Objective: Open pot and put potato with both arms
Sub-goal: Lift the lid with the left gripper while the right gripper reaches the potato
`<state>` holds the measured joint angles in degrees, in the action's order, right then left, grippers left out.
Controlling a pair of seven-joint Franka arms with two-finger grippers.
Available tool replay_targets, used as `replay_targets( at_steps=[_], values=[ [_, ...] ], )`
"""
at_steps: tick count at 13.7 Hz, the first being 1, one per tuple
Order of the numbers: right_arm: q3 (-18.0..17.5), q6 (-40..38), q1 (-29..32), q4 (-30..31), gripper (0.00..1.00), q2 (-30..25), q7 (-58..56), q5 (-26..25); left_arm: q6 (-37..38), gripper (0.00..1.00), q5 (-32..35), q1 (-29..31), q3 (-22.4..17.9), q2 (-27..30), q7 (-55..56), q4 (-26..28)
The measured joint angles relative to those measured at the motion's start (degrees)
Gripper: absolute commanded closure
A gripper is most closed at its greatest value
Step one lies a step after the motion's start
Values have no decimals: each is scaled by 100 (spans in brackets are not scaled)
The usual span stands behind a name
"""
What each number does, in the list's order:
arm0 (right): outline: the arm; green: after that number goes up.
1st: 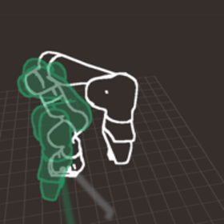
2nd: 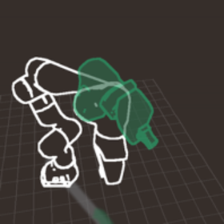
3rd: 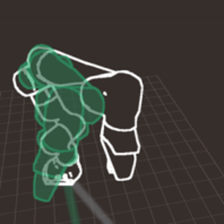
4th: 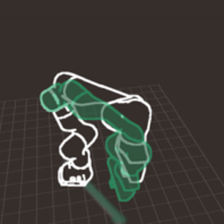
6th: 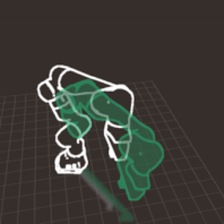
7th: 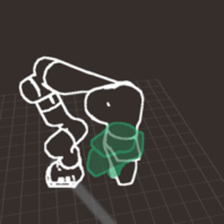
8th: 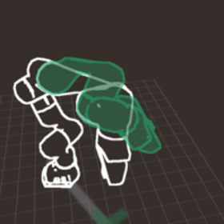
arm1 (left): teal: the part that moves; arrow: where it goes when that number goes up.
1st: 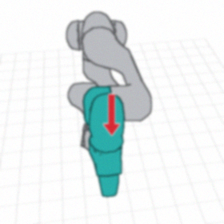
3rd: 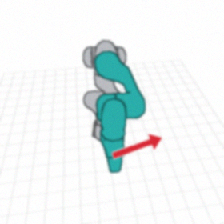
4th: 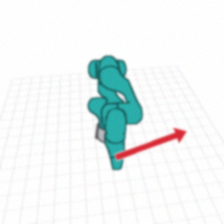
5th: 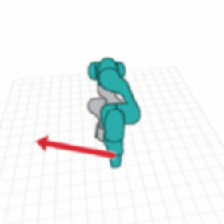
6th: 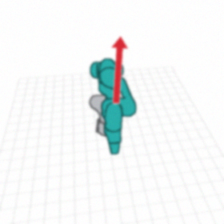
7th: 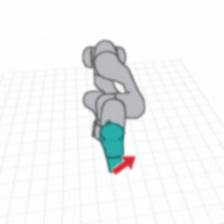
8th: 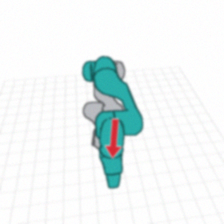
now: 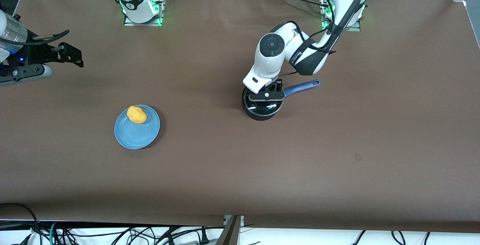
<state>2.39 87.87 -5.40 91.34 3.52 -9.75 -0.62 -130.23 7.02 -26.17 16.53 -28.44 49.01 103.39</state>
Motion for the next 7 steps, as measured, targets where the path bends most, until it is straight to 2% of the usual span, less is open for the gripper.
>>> replay_targets(
  at_steps=[3,7],
  values=[
    [0,3,0,1,0,124,-7,1,-1,45,0,-1,1,0,3,-3],
    [1,18,3,6,0,614,-97,1,-4,45,0,62,-11,75,3,-55]
  ],
)
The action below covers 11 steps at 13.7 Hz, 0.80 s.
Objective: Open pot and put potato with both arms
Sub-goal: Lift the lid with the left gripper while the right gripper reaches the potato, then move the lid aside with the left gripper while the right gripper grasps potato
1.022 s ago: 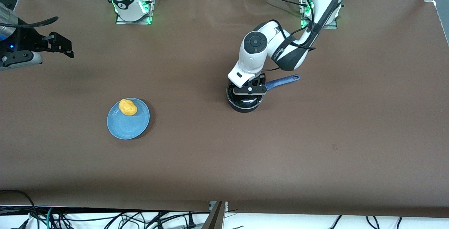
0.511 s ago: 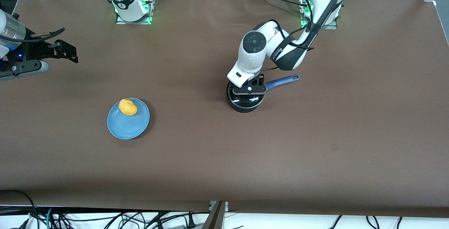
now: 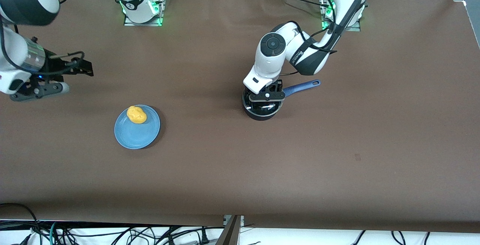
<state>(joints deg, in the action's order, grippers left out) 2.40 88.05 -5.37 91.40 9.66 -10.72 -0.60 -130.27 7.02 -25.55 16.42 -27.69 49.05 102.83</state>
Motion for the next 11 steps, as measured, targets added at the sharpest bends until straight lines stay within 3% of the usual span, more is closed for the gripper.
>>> replay_targets(
  at_steps=[5,11],
  values=[
    [-25,403,-30,72,0,802,-528,22,122,47,0,578,9,531,-410,11],
    [-70,2439,-259,883,0,1707,-1874,30,183,52,-285,2118,-3,1201,-2701,625]
  ],
)
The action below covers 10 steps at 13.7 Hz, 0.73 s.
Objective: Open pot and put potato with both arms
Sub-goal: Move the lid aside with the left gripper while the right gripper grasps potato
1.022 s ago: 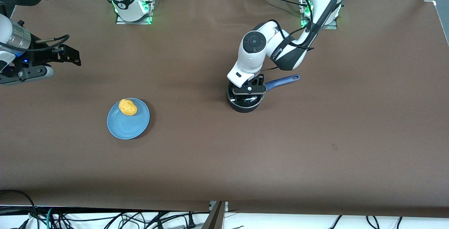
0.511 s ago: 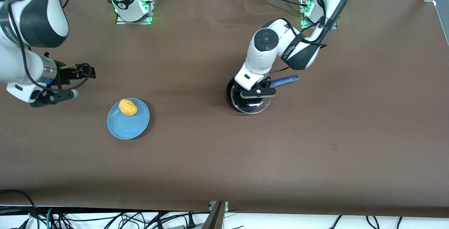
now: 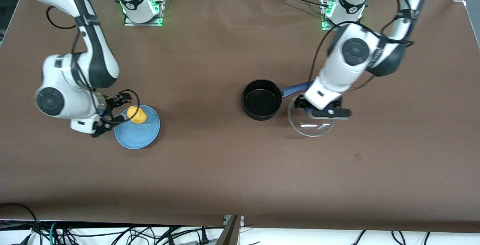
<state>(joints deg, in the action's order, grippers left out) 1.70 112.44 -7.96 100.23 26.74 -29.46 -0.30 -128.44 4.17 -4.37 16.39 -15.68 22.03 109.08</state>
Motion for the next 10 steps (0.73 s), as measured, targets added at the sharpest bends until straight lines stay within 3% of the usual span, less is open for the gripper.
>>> replay_targets(
  at_steps=[5,10],
  values=[
    [3,866,-58,7,0,552,-1138,-1,-143,52,-92,1068,-271,116,-2079,498],
    [4,969,-41,28,0,747,-1233,12,-770,52,-707,1806,-822,44,-4060,1052]
  ],
)
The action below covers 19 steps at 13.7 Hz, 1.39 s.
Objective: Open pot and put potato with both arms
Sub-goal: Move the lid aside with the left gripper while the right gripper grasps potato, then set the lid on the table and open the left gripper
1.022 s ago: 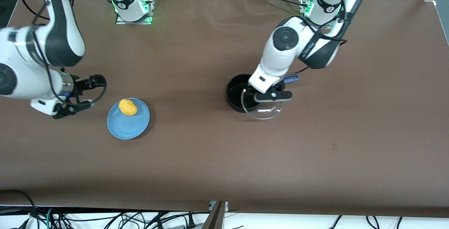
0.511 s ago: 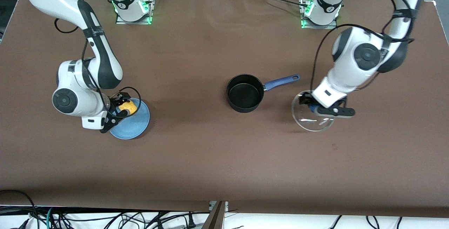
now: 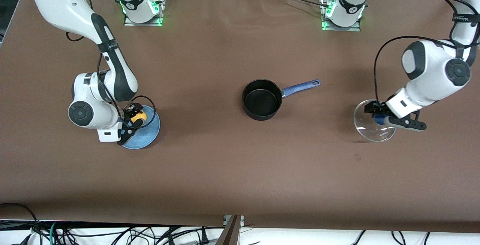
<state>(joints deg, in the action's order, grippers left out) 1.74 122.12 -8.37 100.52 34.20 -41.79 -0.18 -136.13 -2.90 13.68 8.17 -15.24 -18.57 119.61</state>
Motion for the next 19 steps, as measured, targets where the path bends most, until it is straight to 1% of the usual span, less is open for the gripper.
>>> replay_targets(
  at_steps=[1,4,5,6,7,8,9,10,11,13,15,17,19],
  values=[
    [2,2,10,13,0,9,0,50,-120,52,-3,85,-75,-63,-126,77],
    [9,93,48,162,1,54,-17,502,-672,51,-3,253,-149,-454,-278,272],
    [10,168,82,228,8,81,-36,563,-833,50,-3,268,-175,-610,-300,307],
    [14,221,121,272,21,102,-73,591,-958,50,-3,268,-203,-750,-313,318],
    [16,245,159,291,37,111,-108,606,-1048,41,-3,268,-219,-866,-320,318],
    [21,247,184,290,58,112,-120,618,-1108,22,-3,268,-225,-958,-323,317],
    [22,245,198,285,77,109,-123,627,-1139,1,-3,268,-228,-1011,-325,314],
    [22,241,203,279,92,93,-123,641,-1140,0,-3,268,-230,-1024,-326,312],
    [22,229,203,264,99,75,-123,686,-1138,0,-3,268,-239,-1010,-327,291],
    [20,-80,202,92,100,61,-106,1038,-969,0,-3,267,-243,-922,-326,209],
    [18,-752,198,-242,99,46,211,1557,-482,0,-3,258,-242,-706,-321,69],
    [-54,-1244,146,-548,99,23,962,1825,248,0,-3,244,-238,-403,-321,-232],
    [-290,-1374,-50,-728,99,-10,2056,1885,1135,0,-3,214,-237,-80,-255,-713]
  ],
)
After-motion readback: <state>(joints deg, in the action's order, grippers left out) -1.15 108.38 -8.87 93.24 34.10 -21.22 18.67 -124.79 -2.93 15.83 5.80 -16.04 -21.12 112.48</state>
